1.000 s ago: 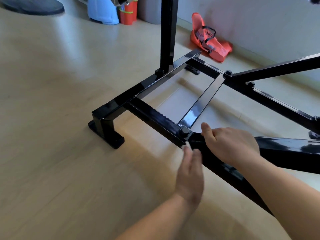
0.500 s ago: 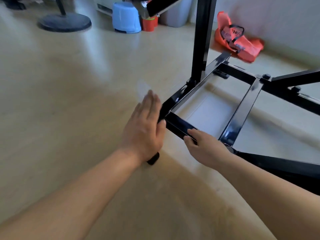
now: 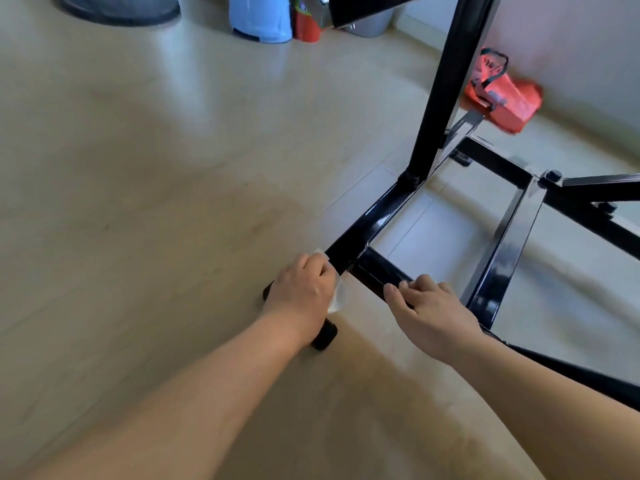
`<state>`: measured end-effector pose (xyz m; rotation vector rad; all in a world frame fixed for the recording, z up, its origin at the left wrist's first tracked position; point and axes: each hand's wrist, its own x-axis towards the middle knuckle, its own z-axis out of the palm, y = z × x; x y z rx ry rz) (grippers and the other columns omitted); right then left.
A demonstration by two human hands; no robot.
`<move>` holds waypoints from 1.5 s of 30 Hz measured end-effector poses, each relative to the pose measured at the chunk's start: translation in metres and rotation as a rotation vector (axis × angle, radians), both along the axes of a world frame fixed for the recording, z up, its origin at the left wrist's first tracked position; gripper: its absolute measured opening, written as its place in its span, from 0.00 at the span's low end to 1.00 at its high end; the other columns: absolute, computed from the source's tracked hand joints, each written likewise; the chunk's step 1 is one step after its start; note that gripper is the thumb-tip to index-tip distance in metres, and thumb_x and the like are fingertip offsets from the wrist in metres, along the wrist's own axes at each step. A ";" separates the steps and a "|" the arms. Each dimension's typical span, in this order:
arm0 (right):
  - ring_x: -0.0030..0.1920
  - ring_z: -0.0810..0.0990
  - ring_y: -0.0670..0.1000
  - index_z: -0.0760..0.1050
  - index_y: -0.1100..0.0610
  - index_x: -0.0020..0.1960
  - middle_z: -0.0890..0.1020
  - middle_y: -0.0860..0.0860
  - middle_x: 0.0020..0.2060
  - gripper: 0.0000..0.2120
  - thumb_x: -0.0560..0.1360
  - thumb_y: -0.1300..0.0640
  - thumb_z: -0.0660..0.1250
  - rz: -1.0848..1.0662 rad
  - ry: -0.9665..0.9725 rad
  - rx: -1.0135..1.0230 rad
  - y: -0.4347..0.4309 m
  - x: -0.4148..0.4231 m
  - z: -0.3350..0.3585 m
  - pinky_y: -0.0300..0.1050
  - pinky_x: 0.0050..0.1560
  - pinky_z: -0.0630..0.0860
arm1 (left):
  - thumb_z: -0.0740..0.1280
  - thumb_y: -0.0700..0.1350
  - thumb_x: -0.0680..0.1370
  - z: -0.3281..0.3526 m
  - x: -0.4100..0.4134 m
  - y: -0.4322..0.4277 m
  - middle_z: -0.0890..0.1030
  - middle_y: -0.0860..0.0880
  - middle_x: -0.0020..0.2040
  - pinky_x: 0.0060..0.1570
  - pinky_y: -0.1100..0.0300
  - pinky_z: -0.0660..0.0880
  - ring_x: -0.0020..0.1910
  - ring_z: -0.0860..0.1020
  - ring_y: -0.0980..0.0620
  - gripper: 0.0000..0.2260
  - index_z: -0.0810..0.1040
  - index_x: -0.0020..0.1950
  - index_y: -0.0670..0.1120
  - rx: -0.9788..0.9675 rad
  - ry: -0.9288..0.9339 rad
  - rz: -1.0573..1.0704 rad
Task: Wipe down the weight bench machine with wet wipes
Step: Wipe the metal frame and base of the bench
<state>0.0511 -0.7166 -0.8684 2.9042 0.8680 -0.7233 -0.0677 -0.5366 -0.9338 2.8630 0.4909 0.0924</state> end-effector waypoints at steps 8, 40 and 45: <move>0.63 0.67 0.52 0.77 0.48 0.58 0.69 0.47 0.61 0.37 0.79 0.28 0.37 0.004 0.077 -0.197 0.022 0.007 0.022 0.56 0.61 0.72 | 0.43 0.48 0.86 -0.013 -0.030 -0.011 0.29 0.48 0.81 0.80 0.54 0.35 0.81 0.32 0.49 0.28 0.29 0.81 0.45 -0.101 0.153 0.062; 0.59 0.77 0.40 0.75 0.46 0.73 0.81 0.42 0.63 0.19 0.85 0.56 0.58 -0.091 0.163 0.791 0.069 0.047 -0.033 0.31 0.54 0.68 | 0.57 0.48 0.85 0.011 0.055 -0.002 0.31 0.52 0.82 0.81 0.46 0.38 0.82 0.35 0.51 0.38 0.30 0.81 0.52 -0.245 0.362 0.150; 0.60 0.81 0.39 0.74 0.52 0.74 0.81 0.40 0.63 0.25 0.79 0.54 0.54 0.322 0.156 0.830 0.055 0.017 -0.038 0.37 0.60 0.76 | 0.46 0.56 0.86 0.016 0.032 0.002 0.41 0.54 0.84 0.79 0.42 0.34 0.82 0.36 0.52 0.29 0.36 0.83 0.53 -0.261 0.394 0.266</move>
